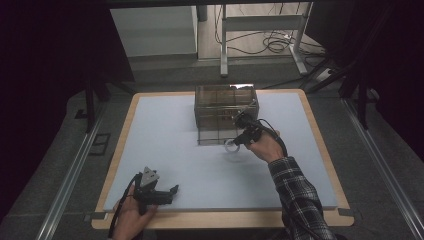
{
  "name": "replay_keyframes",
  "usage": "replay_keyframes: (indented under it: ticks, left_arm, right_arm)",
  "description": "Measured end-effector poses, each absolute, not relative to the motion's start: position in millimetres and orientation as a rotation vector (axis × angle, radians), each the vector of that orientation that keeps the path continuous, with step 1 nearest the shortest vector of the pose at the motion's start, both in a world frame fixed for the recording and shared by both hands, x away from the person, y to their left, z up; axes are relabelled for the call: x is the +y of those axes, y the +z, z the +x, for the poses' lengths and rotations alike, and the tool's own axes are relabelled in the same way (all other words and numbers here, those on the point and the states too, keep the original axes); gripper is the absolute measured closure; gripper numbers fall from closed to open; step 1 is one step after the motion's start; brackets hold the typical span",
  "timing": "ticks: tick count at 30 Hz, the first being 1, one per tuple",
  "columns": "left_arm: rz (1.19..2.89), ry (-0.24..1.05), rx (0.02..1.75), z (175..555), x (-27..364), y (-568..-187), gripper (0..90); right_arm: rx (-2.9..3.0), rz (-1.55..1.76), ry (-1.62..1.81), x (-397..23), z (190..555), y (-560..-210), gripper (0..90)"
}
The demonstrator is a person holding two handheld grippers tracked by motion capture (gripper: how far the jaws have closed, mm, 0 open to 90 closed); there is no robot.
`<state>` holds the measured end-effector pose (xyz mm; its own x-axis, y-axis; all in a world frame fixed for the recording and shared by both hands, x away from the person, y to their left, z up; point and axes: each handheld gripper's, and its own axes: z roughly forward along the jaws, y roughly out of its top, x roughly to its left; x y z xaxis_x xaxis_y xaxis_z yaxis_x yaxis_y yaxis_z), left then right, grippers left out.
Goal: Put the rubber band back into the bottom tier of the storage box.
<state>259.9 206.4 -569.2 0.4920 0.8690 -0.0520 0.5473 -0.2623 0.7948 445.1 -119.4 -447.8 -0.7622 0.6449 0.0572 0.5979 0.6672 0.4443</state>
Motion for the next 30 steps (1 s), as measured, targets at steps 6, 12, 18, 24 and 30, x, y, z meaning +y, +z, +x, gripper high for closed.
replay_keyframes:
  ticks: [6,12,18,24,30]
  left_arm:
    - [1.947,0.516,1.169,260,206,-569,0.0]
    - [1.947,0.516,1.168,260,206,-569,0.0]
    - [1.946,0.516,1.168,260,206,-569,0.0]
    - [1.947,0.516,1.169,260,206,-569,0.0]
    - [1.947,0.516,1.169,260,206,-569,0.0]
  right_arm:
    - [2.742,1.028,0.721,-115,450,-446,81.1]
    - [2.720,1.021,0.765,-105,456,-447,81.1]
    - [2.703,1.029,0.810,-98,462,-447,81.1]
    - [2.676,1.015,0.845,-89,469,-448,81.1]
    - [2.648,1.011,0.875,-78,474,-452,81.1]
